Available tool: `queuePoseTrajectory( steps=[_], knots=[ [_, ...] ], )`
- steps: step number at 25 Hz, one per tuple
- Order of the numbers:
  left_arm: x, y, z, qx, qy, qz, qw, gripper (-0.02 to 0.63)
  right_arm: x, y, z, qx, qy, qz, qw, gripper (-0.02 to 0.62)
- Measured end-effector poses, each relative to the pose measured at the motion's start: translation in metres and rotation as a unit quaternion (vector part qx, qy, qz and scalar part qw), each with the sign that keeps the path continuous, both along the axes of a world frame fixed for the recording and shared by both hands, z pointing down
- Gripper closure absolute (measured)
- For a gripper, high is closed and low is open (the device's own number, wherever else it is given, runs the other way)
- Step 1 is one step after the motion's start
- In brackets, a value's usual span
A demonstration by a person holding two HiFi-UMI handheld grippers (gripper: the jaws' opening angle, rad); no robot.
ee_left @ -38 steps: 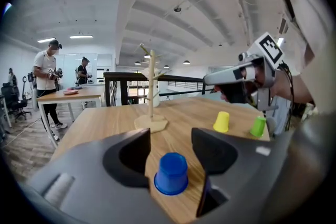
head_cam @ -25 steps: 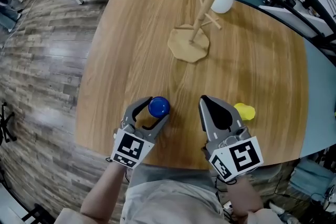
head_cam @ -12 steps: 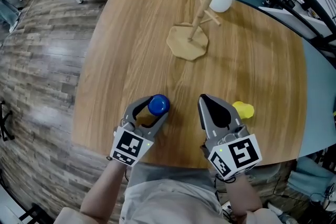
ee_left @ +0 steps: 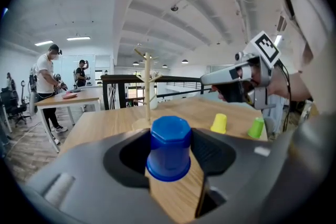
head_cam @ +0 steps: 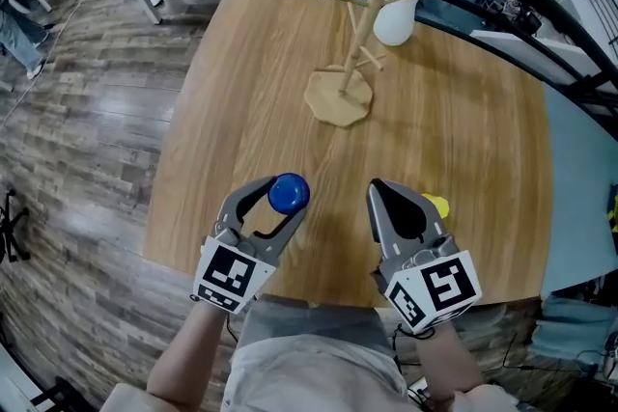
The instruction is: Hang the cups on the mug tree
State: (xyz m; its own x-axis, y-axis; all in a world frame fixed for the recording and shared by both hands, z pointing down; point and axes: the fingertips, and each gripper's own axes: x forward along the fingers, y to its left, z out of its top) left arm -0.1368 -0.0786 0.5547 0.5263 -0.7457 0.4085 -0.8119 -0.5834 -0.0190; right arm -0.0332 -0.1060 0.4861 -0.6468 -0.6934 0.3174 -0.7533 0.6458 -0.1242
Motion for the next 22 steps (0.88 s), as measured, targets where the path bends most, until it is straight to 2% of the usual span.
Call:
queuePoseTrajectory(
  steps=[4, 9, 13, 22],
  knots=[
    [0.004, 0.005, -0.042, 0.014, 0.006, 0.0, 0.9999, 0.385, 0.005, 0.007, -0.034, 0.009, -0.001, 0.002, 1.0, 0.595],
    [0.006, 0.019, -0.091, 0.006, 0.054, -0.01, 0.9985, 0.385, 0.01, 0.021, -0.078, 0.023, -0.003, 0.002, 1.0, 0.595],
    [0.008, 0.027, -0.127, 0.025, 0.031, -0.007, 0.9992, 0.385, 0.017, 0.03, -0.114, 0.036, -0.007, 0.005, 0.999, 0.595],
    [0.016, 0.044, -0.204, 0.056, 0.02, 0.001, 0.9983, 0.385, 0.033, 0.046, -0.182, 0.061, -0.021, 0.016, 0.998, 0.595]
  ],
)
